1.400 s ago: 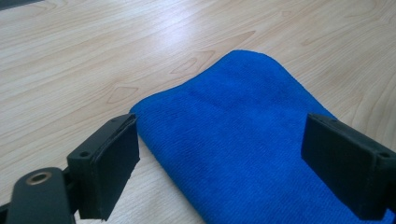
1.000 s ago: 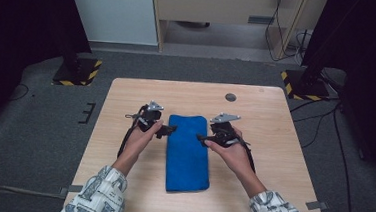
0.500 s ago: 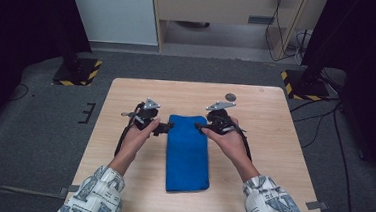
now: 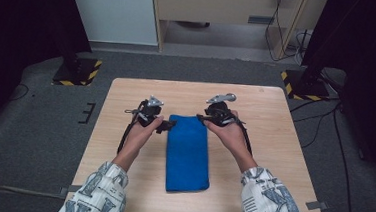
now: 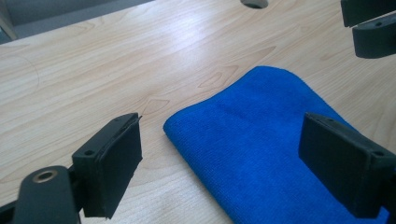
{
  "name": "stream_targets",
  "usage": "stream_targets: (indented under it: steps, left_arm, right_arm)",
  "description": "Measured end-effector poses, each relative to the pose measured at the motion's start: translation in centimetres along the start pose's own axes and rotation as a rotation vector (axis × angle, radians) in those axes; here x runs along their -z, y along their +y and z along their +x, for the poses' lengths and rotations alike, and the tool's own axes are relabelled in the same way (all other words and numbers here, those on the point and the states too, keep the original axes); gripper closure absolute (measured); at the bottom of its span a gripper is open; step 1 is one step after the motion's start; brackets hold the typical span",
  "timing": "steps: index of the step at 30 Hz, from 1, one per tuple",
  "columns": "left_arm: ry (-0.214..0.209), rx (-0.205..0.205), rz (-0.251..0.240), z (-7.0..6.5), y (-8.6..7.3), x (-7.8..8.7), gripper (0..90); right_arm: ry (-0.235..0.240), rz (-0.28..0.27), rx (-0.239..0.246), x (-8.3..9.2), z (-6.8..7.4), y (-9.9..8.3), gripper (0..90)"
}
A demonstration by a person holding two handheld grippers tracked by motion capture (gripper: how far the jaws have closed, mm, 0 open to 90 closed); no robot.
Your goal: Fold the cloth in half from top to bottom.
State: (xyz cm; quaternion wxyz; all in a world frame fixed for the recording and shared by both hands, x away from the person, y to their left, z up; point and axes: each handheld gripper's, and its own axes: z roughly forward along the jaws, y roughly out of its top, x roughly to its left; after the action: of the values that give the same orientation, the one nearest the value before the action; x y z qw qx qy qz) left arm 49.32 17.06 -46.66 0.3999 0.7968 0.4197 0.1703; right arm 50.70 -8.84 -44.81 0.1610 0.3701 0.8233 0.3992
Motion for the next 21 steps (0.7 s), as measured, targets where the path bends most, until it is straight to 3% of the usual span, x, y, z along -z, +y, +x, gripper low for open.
stream_targets:
  steps: [8, 17, 21]
  left_arm:
    - [0.036, 0.021, 0.039, 0.5, -0.2, -0.9, 17.3]
    - [0.054, 0.042, 0.054, 1.3, -0.6, -1.6, 25.8]
    - [0.053, 0.053, 0.044, 1.6, -0.6, -1.5, 28.0]
  right_arm:
    - [-0.013, 0.017, -0.008, -2.2, -1.4, -0.7, 66.0]
    - [-0.025, 0.064, 0.003, -4.5, -1.2, -0.8, 75.0]
    - [-0.021, 0.075, -0.011, -5.1, -1.1, -0.6, 73.0]
